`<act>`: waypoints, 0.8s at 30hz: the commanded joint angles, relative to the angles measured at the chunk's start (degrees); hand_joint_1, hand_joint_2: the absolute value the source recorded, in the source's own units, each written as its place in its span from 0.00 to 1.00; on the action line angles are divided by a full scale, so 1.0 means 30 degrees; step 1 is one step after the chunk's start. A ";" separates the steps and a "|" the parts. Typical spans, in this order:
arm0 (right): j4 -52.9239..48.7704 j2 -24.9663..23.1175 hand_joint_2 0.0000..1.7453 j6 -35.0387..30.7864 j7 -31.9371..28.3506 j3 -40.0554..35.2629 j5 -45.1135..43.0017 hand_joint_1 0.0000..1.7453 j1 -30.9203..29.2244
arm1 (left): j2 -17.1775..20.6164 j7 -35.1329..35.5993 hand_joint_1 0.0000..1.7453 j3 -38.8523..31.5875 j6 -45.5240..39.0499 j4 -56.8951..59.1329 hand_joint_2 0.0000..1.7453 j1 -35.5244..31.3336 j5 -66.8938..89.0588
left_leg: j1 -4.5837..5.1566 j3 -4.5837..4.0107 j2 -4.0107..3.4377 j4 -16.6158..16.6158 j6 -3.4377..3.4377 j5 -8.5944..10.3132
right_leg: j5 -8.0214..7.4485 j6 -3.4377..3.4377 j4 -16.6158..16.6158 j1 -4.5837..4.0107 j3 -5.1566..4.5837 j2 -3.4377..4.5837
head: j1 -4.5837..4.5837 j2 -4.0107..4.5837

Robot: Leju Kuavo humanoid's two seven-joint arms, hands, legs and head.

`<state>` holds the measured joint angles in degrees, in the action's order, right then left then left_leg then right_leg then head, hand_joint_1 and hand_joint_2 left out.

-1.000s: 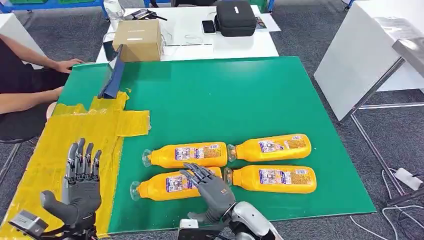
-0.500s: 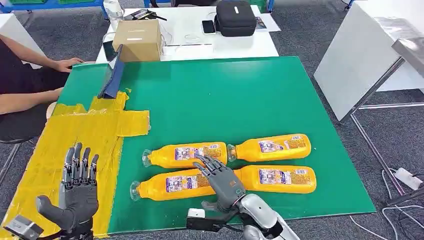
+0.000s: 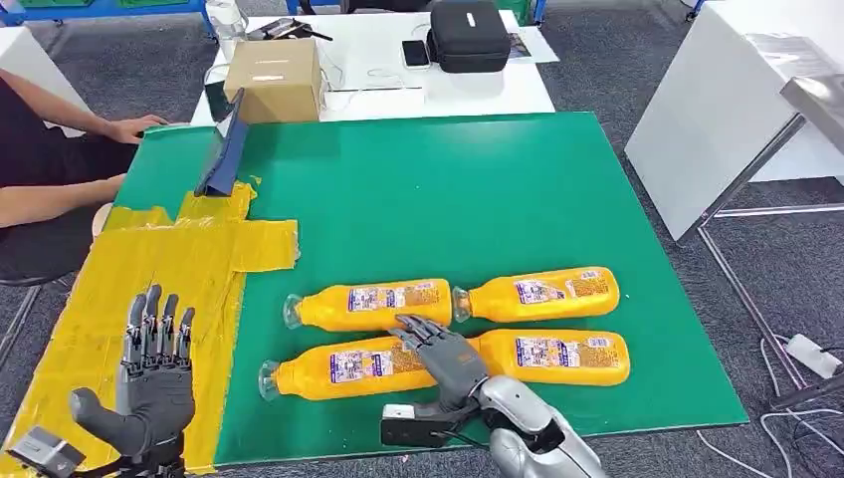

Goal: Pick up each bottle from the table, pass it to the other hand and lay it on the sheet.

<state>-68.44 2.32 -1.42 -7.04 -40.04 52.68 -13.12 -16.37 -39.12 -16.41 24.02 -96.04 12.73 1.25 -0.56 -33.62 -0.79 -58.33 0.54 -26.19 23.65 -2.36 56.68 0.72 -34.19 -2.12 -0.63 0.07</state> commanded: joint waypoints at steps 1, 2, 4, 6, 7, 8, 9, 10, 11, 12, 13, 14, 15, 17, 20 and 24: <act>0.2607 -0.0124 1.00 0.0354 -0.0128 -0.1225 -0.0254 0.00 -0.1274 | 0.0090 0.0020 0.00 -0.0365 0.0043 0.1350 0.00 -0.0550 -0.0004 | -0.0001 0.0046 -0.0002 0.0026 -0.0005 0.0004 | -0.0006 0.0022 -0.0022 0.0002 0.0039 0.0050 | 0.0000 0.0000; 0.3197 -0.0108 1.00 0.0683 -0.0223 -0.1828 -0.0164 0.00 -0.1680 | 0.0122 0.0004 0.00 -0.0342 0.0024 0.1423 0.00 -0.0594 -0.0057 | 0.0005 0.0084 -0.0001 0.0048 -0.0007 0.0007 | -0.0007 0.0036 -0.0034 0.0009 0.0069 0.0076 | 0.0000 0.0000; 0.3947 -0.0023 1.00 0.1348 -0.0286 -0.2672 -0.0250 0.00 -0.2310 | 0.0214 0.0000 0.00 -0.0297 0.0043 0.1520 0.00 -0.0662 -0.0149 | 0.0004 0.0078 -0.0012 0.0043 -0.0006 0.0006 | -0.0010 0.0033 -0.0033 0.0008 0.0063 0.0080 | 0.0000 0.0000; 0.5116 0.0007 1.00 0.2405 -0.0619 -0.3609 -0.0778 0.00 -0.3270 | 0.0346 0.0020 0.00 -0.0210 0.0033 0.1818 0.00 -0.0867 -0.0240 | 0.0002 0.0055 -0.0020 0.0028 -0.0003 0.0003 | -0.0011 0.0023 -0.0022 0.0005 0.0040 0.0064 | 0.0000 0.0000; 0.5750 -0.0034 1.00 0.3015 -0.0904 -0.4234 -0.0966 0.35 -0.3762 | 0.0405 0.0008 0.00 -0.0157 0.0030 0.1942 0.00 -0.0942 -0.0295 | 0.0000 0.0088 -0.0035 0.0048 -0.0008 0.0010 | -0.0023 0.0036 -0.0039 0.0005 0.0063 0.0104 | 0.0000 0.0000; 0.6177 -0.0158 1.00 0.3270 -0.1078 -0.4494 -0.1226 0.77 -0.4010 | 0.0468 0.0009 0.00 -0.0118 0.0024 0.2075 0.00 -0.1013 -0.0322 | 0.0002 0.0055 -0.0028 0.0028 -0.0006 0.0007 | -0.0017 0.0022 -0.0022 0.0005 0.0037 0.0069 | 0.0000 0.0000; 0.6605 -0.0216 1.00 0.3781 -0.1277 -0.4909 -0.1489 0.86 -0.4314 | 0.0506 0.0000 0.00 -0.0053 0.0020 0.2181 0.00 -0.1093 -0.0374 | 0.0003 0.0086 -0.0027 0.0049 -0.0009 0.0013 | -0.0022 0.0036 -0.0037 0.0007 0.0062 0.0093 | 0.0000 0.0000; 0.7183 -0.0285 1.00 0.4251 -0.1363 -0.5486 -0.1812 0.87 -0.4704 | 0.0591 0.0002 0.00 0.0074 0.0002 0.2336 0.00 -0.1178 -0.0434 | 0.0002 0.0085 -0.0027 0.0036 -0.0008 0.0008 | -0.0017 0.0025 -0.0028 0.0005 0.0060 0.0071 | 0.0000 0.0000; 0.7183 -0.0285 1.00 0.4251 -0.1363 -0.5486 -0.1812 0.92 -0.4704 | 0.0591 0.0002 0.00 0.0074 0.0002 0.2336 0.00 -0.1178 -0.0434 | 0.0000 0.0116 -0.0028 0.0055 -0.0010 0.0015 | -0.0024 0.0035 -0.0044 0.0004 0.0084 0.0087 | 0.0000 0.0000; 0.7728 -0.0253 1.00 0.4715 -0.1350 -0.6240 -0.2348 0.96 -0.5123 | 0.0705 0.0041 0.00 0.0294 -0.0104 0.2491 0.00 -0.1260 -0.0535 | -0.0002 0.0156 -0.0033 0.0080 -0.0015 0.0027 | -0.0036 0.0048 -0.0065 0.0002 0.0118 0.0111 | 0.0007 0.0000; 0.7898 -0.0149 1.00 0.4799 -0.1319 -0.6697 -0.2763 0.97 -0.5324 | 0.0783 0.0053 0.00 0.0417 -0.0183 0.2553 0.00 -0.1302 -0.0620 | -0.0006 0.0175 -0.0047 0.0062 -0.0015 0.0020 | -0.0029 0.0041 -0.0056 -0.0006 0.0137 0.0101 | 0.0000 0.0000; 0.8054 -0.0080 1.00 0.4984 -0.1176 -0.7121 -0.2995 1.00 -0.5509 | 0.0843 0.0061 0.00 0.0508 -0.0276 0.2599 0.00 -0.1316 -0.0705 | 0.0001 0.0204 -0.0062 0.0051 -0.0013 0.0012 | -0.0016 0.0028 -0.0040 -0.0002 0.0156 0.0082 | 0.0000 0.0000; 0.8289 -0.0030 1.00 0.5142 -0.1081 -0.7500 -0.3232 1.00 -0.5670 | 0.0884 0.0084 0.00 0.0599 -0.0312 0.2647 0.00 -0.1339 -0.0805 | 0.0000 0.0212 -0.0064 0.0066 -0.0017 0.0026 | -0.0027 0.0037 -0.0053 -0.0003 0.0159 0.0093 | -0.0007 0.0000; 0.8535 -0.0034 1.00 0.5220 -0.0973 -0.7812 -0.3514 1.00 -0.5746 | 0.0911 0.0133 0.00 0.0660 -0.0361 0.2660 0.00 -0.1353 -0.0904 | -0.0003 0.0231 -0.0053 0.0067 -0.0016 0.0033 | -0.0031 0.0038 -0.0061 -0.0014 0.0177 0.0085 | 0.0000 0.0000; 0.8552 -0.0018 1.00 0.5215 -0.0974 -0.7842 -0.3507 1.00 -0.5711 | 0.0905 0.0134 0.00 0.0665 -0.0362 0.2660 0.00 -0.1351 -0.0906 | -0.0008 0.0270 -0.0068 0.0039 -0.0010 0.0013 | -0.0015 0.0022 -0.0045 -0.0023 0.0201 0.0070 | 0.0000 0.0000; 0.8923 0.0012 1.00 0.5405 -0.0690 -0.8324 -0.4106 1.00 -0.5824 | 0.0961 0.0244 0.00 0.0793 -0.0461 0.2673 0.00 -0.1353 -0.1141 | -0.0008 0.0293 -0.0051 0.0069 -0.0011 0.0035 | -0.0033 0.0037 -0.0073 -0.0022 0.0233 0.0083 | 0.0000 0.0000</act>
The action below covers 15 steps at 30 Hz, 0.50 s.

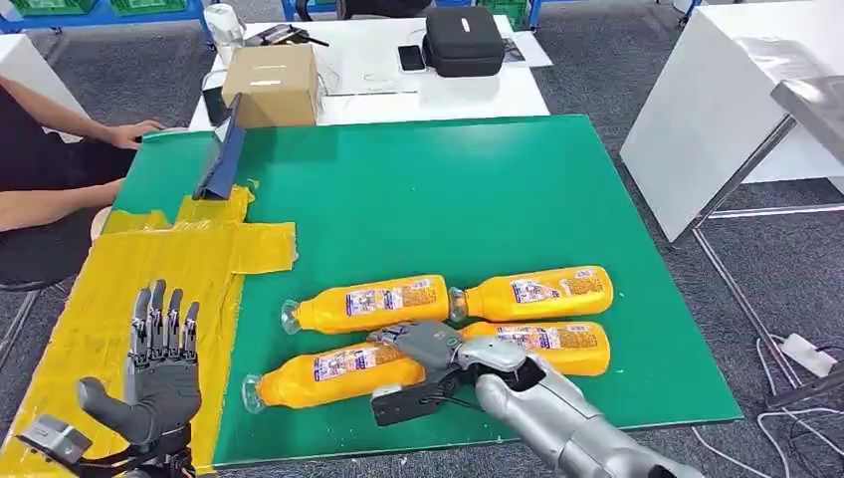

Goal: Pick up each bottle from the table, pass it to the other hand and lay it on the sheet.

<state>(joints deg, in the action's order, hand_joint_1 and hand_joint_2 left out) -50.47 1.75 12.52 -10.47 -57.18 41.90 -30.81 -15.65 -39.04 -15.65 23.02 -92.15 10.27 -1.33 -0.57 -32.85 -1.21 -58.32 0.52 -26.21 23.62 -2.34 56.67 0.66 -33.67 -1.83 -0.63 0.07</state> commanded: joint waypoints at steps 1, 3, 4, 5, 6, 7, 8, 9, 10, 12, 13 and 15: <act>0.3191 0.0190 1.00 0.0834 0.0528 -0.2707 -0.0876 1.00 0.0057 | 0.0679 0.0246 0.00 0.0521 -0.0245 0.1392 0.00 -0.0588 -0.0491 | -0.0006 0.0045 0.0093 0.0078 -0.0005 0.0047 | -0.0025 0.0032 -0.0079 -0.0003 0.0072 -0.0013 | 0.0007 0.0000; 0.3414 0.0162 1.00 0.0542 0.0706 -0.2375 -0.1546 1.00 0.0254 | 0.0521 0.0268 0.00 0.0327 -0.0648 0.1279 0.00 -0.0619 -0.0750 | -0.0004 0.0075 0.0049 0.0046 -0.0004 0.0022 | -0.0008 0.0021 -0.0046 -0.0001 0.0089 -0.0003 | 0.0000 0.0000; 0.3458 0.0079 1.00 0.0143 0.0799 -0.1867 -0.2066 1.00 0.0528 | 0.0399 0.0259 0.00 0.0101 -0.0919 0.1162 0.00 -0.0621 -0.0903 | -0.0006 0.0083 0.0088 0.0079 -0.0006 0.0049 | -0.0024 0.0032 -0.0081 -0.0002 0.0104 -0.0019 | 0.0000 0.0000; 0.3392 -0.0087 1.00 -0.0728 0.0867 -0.1222 -0.2684 1.00 0.0996 | 0.0231 0.0359 0.00 -0.0246 -0.1368 0.0786 0.00 -0.0512 -0.1268 | -0.0005 0.0097 0.0072 0.0058 -0.0010 0.0031 | -0.0011 0.0027 -0.0062 -0.0001 0.0110 -0.0020 | 0.0000 0.0000; 0.2807 -0.0330 1.00 -0.2290 0.0528 0.0512 -0.4124 1.00 0.1993 | -0.0166 0.0358 0.00 -0.0873 -0.2029 0.0379 0.00 -0.0421 -0.1824 | -0.0016 0.0117 0.0047 0.0042 -0.0011 0.0011 | -0.0003 0.0022 -0.0055 -0.0011 0.0130 -0.0012 | 0.0000 0.0000; 0.2703 -0.0363 1.00 -0.2363 0.0526 0.0509 -0.4134 1.00 0.2175 | -0.0114 0.0383 0.00 -0.0939 -0.2036 0.0257 0.00 -0.0348 -0.1872 | -0.0017 0.0103 0.0087 0.0066 -0.0013 0.0038 | -0.0023 0.0035 -0.0085 -0.0013 0.0126 -0.0023 | 0.0000 0.0000; 0.0665 -0.0652 1.00 -0.4207 -0.0630 0.2915 -0.5965 1.00 0.4003 | -0.0523 0.0563 0.00 -0.1689 -0.2445 -0.0249 0.00 -0.0175 -0.2832 | -0.0021 0.0128 0.0083 0.0075 -0.0016 0.0028 | -0.0018 0.0034 -0.0093 -0.0017 0.0148 -0.0022 | -0.0008 0.0000; -0.1662 -0.0752 1.00 -0.4467 -0.1188 0.4299 -0.6981 1.00 0.5547 | -0.0652 0.0814 0.00 -0.2130 -0.2483 -0.0548 1.00 0.0006 -0.3325 | -0.0029 0.0134 0.0076 0.0062 -0.0018 0.0015 | -0.0009 0.0034 -0.0082 -0.0026 0.0157 -0.0019 | 0.0000 0.0000; -0.3555 -0.0710 1.00 -0.4575 -0.1310 0.5062 -0.7229 1.00 0.6754 | -0.0666 0.0981 0.00 -0.2358 -0.2509 -0.0723 1.00 0.0150 -0.3505 | -0.0033 0.0113 0.0102 0.0062 -0.0020 0.0016 | -0.0006 0.0039 -0.0087 -0.0030 0.0151 -0.0028 | 0.0000 0.0000; -0.5593 -0.0494 1.00 -0.4375 -0.0695 0.5449 -0.7042 1.00 0.7777 | -0.0753 0.1015 0.00 -0.2560 -0.2369 -0.0812 1.00 0.0235 -0.3579 | -0.0041 0.0112 0.0115 0.0039 -0.0019 -0.0010 | 0.0019 0.0039 -0.0060 -0.0035 0.0160 -0.0022 | 0.0000 0.0000; -0.5593 -0.0494 1.00 -0.4375 -0.0695 0.5449 -0.7042 1.00 0.7777 | -0.0753 0.1015 0.00 -0.2560 -0.2369 -0.0812 1.00 0.0235 -0.3579 | -0.0039 0.0096 0.0092 0.0032 -0.0020 -0.0016 | 0.0021 0.0034 -0.0041 -0.0028 0.0139 -0.0001 | 0.0014 0.0000; -0.5767 -0.0456 1.00 -0.4255 -0.0576 0.5550 -0.7046 1.00 0.7800 | -0.0780 0.1015 0.00 -0.2541 -0.2309 -0.0743 1.00 0.0218 -0.3583 | -0.0032 0.0077 0.0088 0.0028 -0.0025 -0.0026 | 0.0025 0.0041 -0.0032 -0.0022 0.0115 0.0025 | 0.0000 0.0000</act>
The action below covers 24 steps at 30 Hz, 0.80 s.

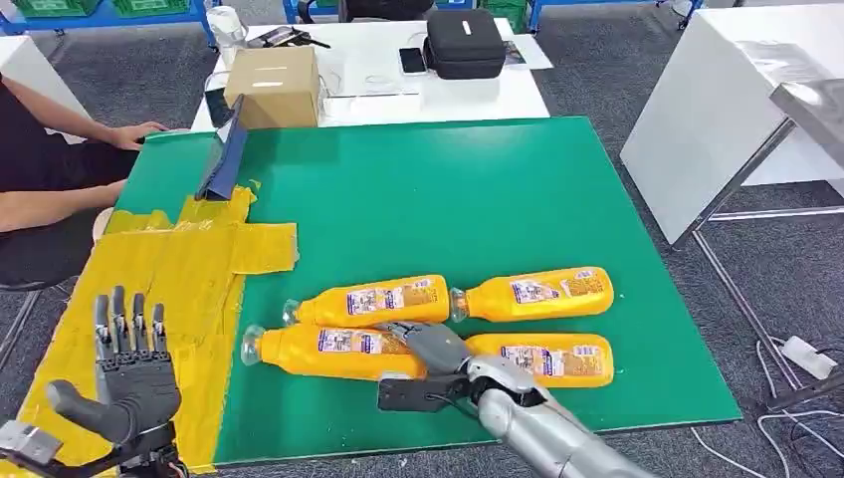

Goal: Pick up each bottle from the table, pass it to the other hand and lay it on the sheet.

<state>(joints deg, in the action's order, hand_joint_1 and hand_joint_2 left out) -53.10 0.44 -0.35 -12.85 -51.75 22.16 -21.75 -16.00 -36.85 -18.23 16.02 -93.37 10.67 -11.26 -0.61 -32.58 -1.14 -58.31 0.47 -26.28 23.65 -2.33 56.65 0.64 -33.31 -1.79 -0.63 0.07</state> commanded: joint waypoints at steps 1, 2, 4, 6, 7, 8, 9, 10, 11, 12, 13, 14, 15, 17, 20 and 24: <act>-0.4768 -0.0059 1.00 0.0107 0.0234 0.3870 -0.0443 1.00 0.4712 | -0.0685 0.0295 0.00 -0.1670 0.0017 -0.0295 1.00 0.0053 -0.0252 | 0.0002 -0.0038 0.0071 0.0020 -0.0006 0.0006 | 0.0014 0.0026 -0.0010 0.0002 -0.0026 -0.0008 | -0.0007 0.0000; -0.4573 -0.0117 1.00 0.0192 0.0180 0.3984 -0.0401 1.00 0.4641 | -0.0715 0.0295 0.00 -0.1660 -0.0001 -0.0270 1.00 0.0027 -0.0225 | -0.0004 -0.0060 0.0061 0.0013 -0.0004 0.0007 | 0.0007 0.0020 -0.0013 -0.0003 -0.0050 -0.0006 | 0.0000 0.0000; -0.4634 -0.0287 1.00 0.0114 -0.0341 0.4344 -0.0662 1.00 0.4806 | -0.0712 0.0295 0.00 -0.1646 0.0061 -0.0267 1.00 0.0016 -0.0230 | 0.0006 -0.0106 0.0050 0.0012 0.0001 0.0015 | -0.0004 0.0018 -0.0006 0.0007 -0.0097 0.0009 | 0.0000 0.0000; -0.6447 -0.0960 1.00 0.0217 -0.1633 0.5894 -0.1665 1.00 0.6284 | -0.0777 0.0286 0.00 -0.1719 0.0316 -0.0345 1.00 0.0141 -0.0152 | 0.0001 -0.0131 0.0063 0.0017 0.0003 0.0021 | -0.0012 0.0025 -0.0019 0.0005 -0.0116 0.0019 | 0.0007 0.0000; -0.7314 -0.1125 1.00 0.0252 -0.1717 0.6277 -0.1798 1.00 0.6831 | -0.0833 0.0293 0.00 -0.1746 0.0461 -0.0385 1.00 0.0195 -0.0132 | -0.0001 -0.0141 0.0056 0.0005 0.0000 0.0011 | 0.0000 0.0020 -0.0006 0.0003 -0.0131 0.0005 | 0.0000 0.0000; -0.8373 -0.1423 1.00 0.0433 -0.1908 0.6749 -0.2262 1.00 0.7503 | -0.0870 0.0389 0.00 -0.1679 0.0708 -0.0401 1.00 0.0254 0.0022 | 0.0006 -0.0138 0.0070 0.0003 0.0003 0.0008 | 0.0013 0.0018 0.0006 0.0018 -0.0130 -0.0015 | 0.0000 0.0000; -0.8756 -0.1517 1.00 0.0421 -0.1919 0.6888 -0.2336 1.00 0.7726 | -0.0896 0.0474 0.00 -0.1631 0.0810 -0.0404 1.00 0.0288 0.0112 | 0.0008 -0.0145 0.0101 0.0010 0.0001 0.0013 | 0.0020 0.0028 0.0005 0.0020 -0.0133 -0.0023 | 0.0015 0.0000; -0.9353 -0.1705 1.00 0.0267 -0.2031 0.7076 -0.2448 1.00 0.8051 | -0.0921 0.0630 0.00 -0.1478 0.1028 -0.0423 1.00 0.0391 0.0203 | 0.0005 -0.0159 0.0091 -0.0002 0.0001 0.0005 | 0.0024 0.0024 0.0013 0.0019 -0.0139 -0.0032 | 0.0007 0.0000; -0.9811 -0.1821 1.00 0.0229 -0.2059 0.7206 -0.2472 1.00 0.8291 | -0.0856 0.0891 0.00 -0.1208 0.1403 -0.0379 1.00 0.0489 0.0388 | 0.0006 -0.0162 0.0084 0.0008 0.0000 0.0001 | 0.0026 0.0035 0.0008 0.0022 -0.0142 -0.0007 | 0.0007 0.0000; -1.0068 -0.1902 1.00 0.0159 -0.2128 0.7322 -0.2456 1.00 0.8423 | -0.0818 0.1122 0.00 -0.0988 0.1732 -0.0320 1.00 0.0558 0.0485 | 0.0005 -0.0179 0.0074 -0.0003 0.0002 -0.0004 | 0.0019 0.0022 0.0013 0.0022 -0.0157 -0.0007 | -0.0007 0.0000; -1.0221 -0.1959 1.00 -0.0013 -0.2308 0.7392 -0.2265 1.00 0.8487 | -0.0739 0.1274 0.00 -0.0685 0.2125 -0.0253 1.00 0.0642 0.0527 | 0.0004 -0.0187 0.0075 0.0000 -0.0004 -0.0013 | 0.0029 0.0034 0.0017 0.0020 -0.0166 0.0016 | 0.0007 0.0000; -1.0314 -0.2029 1.00 -0.0114 -0.2404 0.7461 -0.2093 1.00 0.8527 | -0.0656 0.1488 0.00 -0.0257 0.2532 -0.0215 1.00 0.0780 0.0731 | 0.0017 -0.0224 0.0081 0.0006 0.0004 0.0007 | 0.0014 0.0015 0.0015 0.0032 -0.0205 -0.0023 | -0.0007 0.0000; -1.0319 -0.2077 1.00 -0.0153 -0.2419 0.7519 -0.2024 1.00 0.8539 | -0.0614 0.1601 0.00 0.0078 0.2913 -0.0264 1.00 0.0899 0.0777 | 0.0006 -0.0219 0.0093 0.0003 0.0001 -0.0001 | 0.0021 0.0027 0.0009 0.0023 -0.0196 -0.0008 | 0.0000 0.0000; -1.0142 -0.2156 1.00 -0.0144 -0.2538 0.7618 -0.1874 1.00 0.8464 | -0.0409 0.1851 0.00 0.1038 0.3814 -0.0359 1.00 0.1227 0.0827 | 0.0012 -0.0217 0.0093 0.0013 0.0007 0.0002 | 0.0017 0.0021 0.0000 0.0028 -0.0199 -0.0009 | 0.0000 0.0000; -1.0039 -0.2215 1.00 -0.0153 -0.2605 0.7692 -0.1815 1.00 0.8406 | -0.0336 0.1942 0.00 0.1436 0.4067 -0.0446 1.00 0.1368 0.0888 | 0.0009 -0.0250 0.0076 0.0004 0.0007 0.0009 | 0.0006 0.0015 0.0001 0.0025 -0.0232 -0.0011 | 0.0007 0.0000; -0.9789 -0.2313 1.00 -0.0185 -0.2684 0.7803 -0.1711 1.00 0.8297 | -0.0219 0.1825 0.00 0.2029 0.4142 -0.0775 1.00 0.1617 0.1457 | 0.0014 -0.0254 0.0062 0.0008 0.0003 0.0010 | 0.0000 0.0016 -0.0002 0.0028 -0.0235 -0.0001 | 0.0007 0.0000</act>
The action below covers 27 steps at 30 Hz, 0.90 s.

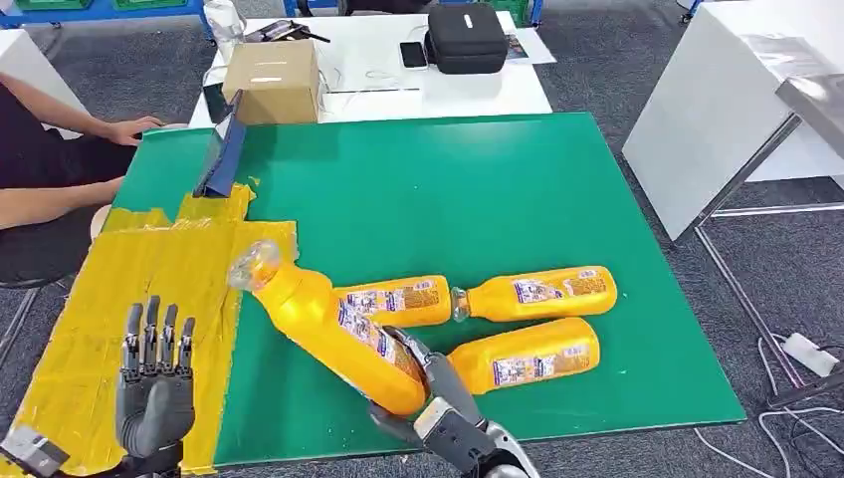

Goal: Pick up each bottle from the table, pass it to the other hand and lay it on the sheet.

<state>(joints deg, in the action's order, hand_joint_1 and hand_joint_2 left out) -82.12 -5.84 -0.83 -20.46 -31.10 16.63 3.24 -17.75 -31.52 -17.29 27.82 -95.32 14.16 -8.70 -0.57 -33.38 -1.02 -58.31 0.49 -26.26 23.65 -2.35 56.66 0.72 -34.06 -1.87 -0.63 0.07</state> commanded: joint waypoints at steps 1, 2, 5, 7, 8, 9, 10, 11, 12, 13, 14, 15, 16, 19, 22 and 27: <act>-0.0022 -0.0256 1.00 -0.0021 -0.0165 0.0979 0.0156 1.00 -0.0062 | 0.0443 0.0010 0.00 0.2019 0.0338 -0.0256 1.00 0.0572 0.0703 | -0.0004 0.0036 0.0036 0.0020 -0.0006 0.0004 | 0.0003 0.0035 -0.0013 0.0000 0.0038 0.0040 | 0.0000 0.0000; 0.0133 -0.0273 1.00 -0.0005 -0.0176 0.0988 0.0187 1.00 -0.0122 | 0.0481 -0.0010 0.00 0.2364 0.0443 -0.0382 1.00 0.0737 0.0738 | 0.0001 0.0013 0.0016 0.0007 -0.0004 0.0003 | 0.0001 0.0025 -0.0002 0.0002 0.0010 0.0033 | 0.0000 0.0000; 0.0636 -0.0321 1.00 0.0145 -0.0245 0.0919 0.0370 1.00 -0.0287 | 0.0797 0.0021 0.00 0.3365 0.1027 -0.0545 1.00 0.1129 0.0305 | -0.0006 0.0029 0.0032 0.0017 -0.0007 0.0001 | 0.0004 0.0035 -0.0015 -0.0005 0.0031 0.0038 | 0.0000 0.0000; 0.0773 -0.0332 1.00 0.0181 -0.0259 0.0871 0.0425 1.00 -0.0332 | 0.0851 0.0052 0.00 0.3545 0.1135 -0.0547 1.00 0.1186 0.0138 | 0.0003 0.0050 0.0014 0.0035 -0.0004 0.0000 | 0.0002 0.0034 -0.0024 0.0004 0.0041 0.0061 | 0.0000 0.0000; 0.0988 -0.0332 1.00 0.0250 -0.0258 0.0764 0.0561 1.00 -0.0425 | 0.1085 0.0030 0.00 0.3928 0.1389 -0.0569 1.00 0.1247 0.0065 | 0.0000 0.0037 0.0009 0.0023 -0.0005 -0.0001 | 0.0002 0.0028 -0.0018 0.0001 0.0032 0.0050 | 0.0000 -0.0007; 0.1225 -0.0252 1.00 0.0344 -0.0133 0.0541 0.0858 1.00 -0.0573 | 0.1174 0.0031 0.00 0.4149 0.1509 -0.0581 1.00 0.1299 -0.0046 | 0.0000 0.0054 0.0022 0.0037 -0.0005 0.0000 | 0.0005 0.0034 -0.0028 0.0002 0.0050 0.0052 | 0.0000 0.0000; 0.1642 -0.0291 1.00 0.0414 0.0008 0.0359 0.1091 1.00 -0.0716 | 0.1294 0.0053 0.00 0.4476 0.1547 -0.0633 1.00 0.1367 -0.0053 | 0.0002 0.0045 0.0021 0.0029 -0.0005 0.0002 | 0.0003 0.0030 -0.0022 0.0003 0.0043 0.0043 | 0.0000 0.0000; 0.1890 -0.0289 1.00 0.0483 0.0064 0.0177 0.1258 1.00 -0.0806 | 0.1354 0.0019 0.00 0.4663 0.1494 -0.0680 1.00 0.1407 0.0031 | -0.0001 0.0061 0.0019 0.0041 -0.0008 0.0003 | 0.0000 0.0040 -0.0032 0.0002 0.0056 0.0063 | 0.0007 0.0000; 0.2490 -0.0215 1.00 0.0652 0.0345 -0.0367 0.1848 1.00 -0.1078 | 0.1500 -0.0003 0.00 0.5052 0.1565 -0.0677 1.00 0.1439 -0.0069 | -0.0002 0.0043 0.0004 0.0036 -0.0007 0.0004 | -0.0006 0.0030 -0.0028 0.0000 0.0039 0.0059 | 0.0000 0.0000; 0.3143 -0.0359 1.00 0.0747 0.0375 -0.0711 0.2085 1.00 -0.1265 | 0.1666 0.0004 0.00 0.5428 0.1607 -0.0646 1.00 0.1440 -0.0182 | -0.0002 0.0049 0.0001 0.0034 -0.0008 0.0002 | -0.0005 0.0038 -0.0028 0.0000 0.0043 0.0075 | 0.0000 0.0000; 0.3748 -0.0468 1.00 0.0806 0.0363 -0.1180 0.2492 1.00 -0.1496 | 0.1889 0.0095 0.00 0.5815 0.1694 -0.0553 1.00 0.1441 -0.0606 | -0.0005 0.0049 -0.0009 0.0038 -0.0009 0.0004 | -0.0010 0.0032 -0.0032 -0.0003 0.0044 0.0071 | 0.0000 0.0000; 0.3965 -0.0586 1.00 0.0728 0.0345 -0.1322 0.2600 1.00 -0.1526 | 0.1945 0.0127 0.00 0.5933 0.1637 -0.0523 1.00 0.1452 -0.0726 | -0.0008 0.0056 -0.0003 0.0049 -0.0010 0.0009 | -0.0014 0.0040 -0.0042 -0.0006 0.0051 0.0078 | 0.0000 0.0000; 0.3965 -0.0586 1.00 0.0728 0.0345 -0.1322 0.2600 1.00 -0.1526 | 0.1945 0.0127 0.00 0.5933 0.1637 -0.0523 1.00 0.1452 -0.0726 | -0.0007 0.0048 -0.0005 0.0041 -0.0011 0.0007 | -0.0011 0.0035 -0.0035 -0.0005 0.0045 0.0067 | 0.0000 0.0000; 0.5068 -0.0936 1.00 0.0855 0.0338 -0.2461 0.3268 1.00 -0.1973 | 0.2449 0.0142 0.00 0.6792 0.1562 -0.0338 1.00 0.1474 -0.1032 | -0.0007 0.0043 -0.0014 0.0039 -0.0013 0.0005 | -0.0010 0.0035 -0.0028 -0.0006 0.0036 0.0074 | 0.0007 0.0000; 0.5724 -0.1171 1.00 0.0999 0.0352 -0.3879 0.3788 1.00 -0.2330 | 0.2595 -0.0186 0.00 0.7144 0.0675 -0.0311 1.00 0.1458 -0.0433 | -0.0008 0.0059 -0.0011 0.0042 -0.0014 0.0001 | -0.0005 0.0038 -0.0031 -0.0009 0.0048 0.0078 | 0.0007 0.0000; 0.6247 -0.1177 1.00 0.1122 0.0397 -0.4981 0.3867 1.00 -0.2779 | 0.2722 -0.0254 0.00 0.7161 0.0099 -0.0097 1.00 0.1291 -0.0080 | -0.0006 0.0049 0.0000 0.0039 -0.0010 0.0005 | -0.0002 0.0031 -0.0026 -0.0007 0.0038 0.0054 | 0.0000 0.0000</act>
<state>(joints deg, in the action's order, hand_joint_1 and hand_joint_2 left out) -71.67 -9.25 1.75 -19.56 -37.59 27.56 -1.05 -13.25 -32.30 0.13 29.31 -97.81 18.96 -10.08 -0.58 -33.41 -1.04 -58.31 0.48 -26.25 23.65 -2.35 56.67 0.70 -34.09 -1.87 -0.63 0.07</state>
